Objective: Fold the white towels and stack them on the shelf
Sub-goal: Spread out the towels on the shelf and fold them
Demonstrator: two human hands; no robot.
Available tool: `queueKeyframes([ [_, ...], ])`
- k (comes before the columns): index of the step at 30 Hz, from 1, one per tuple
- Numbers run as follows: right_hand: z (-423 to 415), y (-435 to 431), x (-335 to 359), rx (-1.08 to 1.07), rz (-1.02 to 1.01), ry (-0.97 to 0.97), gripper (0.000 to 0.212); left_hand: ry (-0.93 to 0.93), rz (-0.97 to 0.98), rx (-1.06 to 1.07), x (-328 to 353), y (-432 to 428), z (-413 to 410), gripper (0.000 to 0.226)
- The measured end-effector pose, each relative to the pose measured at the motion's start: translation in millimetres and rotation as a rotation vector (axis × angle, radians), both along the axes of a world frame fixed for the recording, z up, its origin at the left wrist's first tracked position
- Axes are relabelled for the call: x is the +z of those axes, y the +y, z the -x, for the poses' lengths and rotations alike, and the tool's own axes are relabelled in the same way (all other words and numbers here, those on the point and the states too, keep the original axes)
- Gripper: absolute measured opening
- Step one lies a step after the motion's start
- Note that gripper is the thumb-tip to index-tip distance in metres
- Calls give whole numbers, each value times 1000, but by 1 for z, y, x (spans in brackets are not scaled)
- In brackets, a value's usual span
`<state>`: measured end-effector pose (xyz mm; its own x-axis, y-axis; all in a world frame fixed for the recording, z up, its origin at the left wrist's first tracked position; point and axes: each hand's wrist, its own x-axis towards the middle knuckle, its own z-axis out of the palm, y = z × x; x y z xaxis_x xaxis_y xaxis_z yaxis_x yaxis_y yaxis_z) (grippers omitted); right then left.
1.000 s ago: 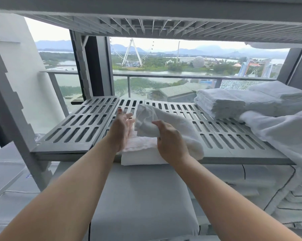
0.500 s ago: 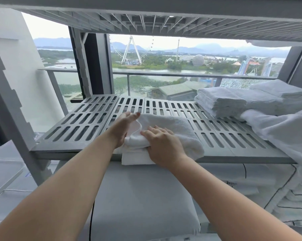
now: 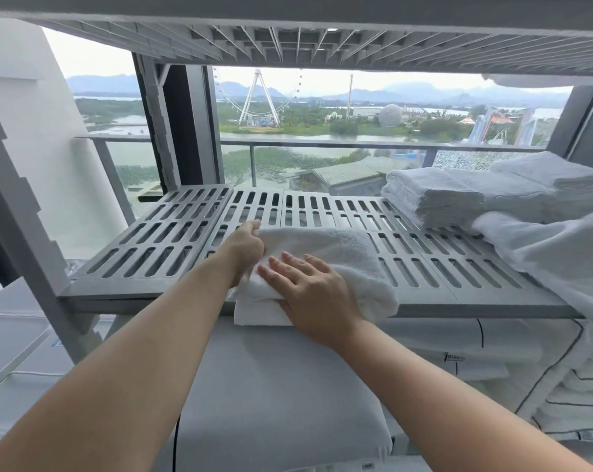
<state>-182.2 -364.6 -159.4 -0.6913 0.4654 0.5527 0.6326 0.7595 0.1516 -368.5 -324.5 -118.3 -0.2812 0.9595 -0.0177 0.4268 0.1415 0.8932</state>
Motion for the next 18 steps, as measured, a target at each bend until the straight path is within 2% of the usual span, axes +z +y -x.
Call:
queueKeyframes([
  [5, 17, -5, -1, -62, 161, 47, 51, -251, -54, 24, 5, 3, 8, 54],
  [7, 18, -6, 2, -83, 222, -31, 61, -204, -73, -2, 4, 1, 6, 58],
  [9, 14, -6, 9, -62, 283, -112, 67, 51, -86, -52, 4, -2, 2, 69],
  [10, 11, -7, 15, -42, 335, -107, 62, 226, -96, -77, 5, -3, -2, 72],
  [12, 4, -6, 31, -34, 421, 43, 39, 551, -97, -109, 8, -5, -13, 78],
  [14, -7, 0, 46, -141, 368, 240, 30, 886, -73, -115, 12, -9, -26, 82],
  [16, -23, 11, 53, -281, 292, 299, 25, 1177, -78, -118, 13, -12, -38, 84],
  [18, -38, 24, 55, -403, 347, 270, 30, 1290, -54, -120, 16, -13, -47, 73],
])
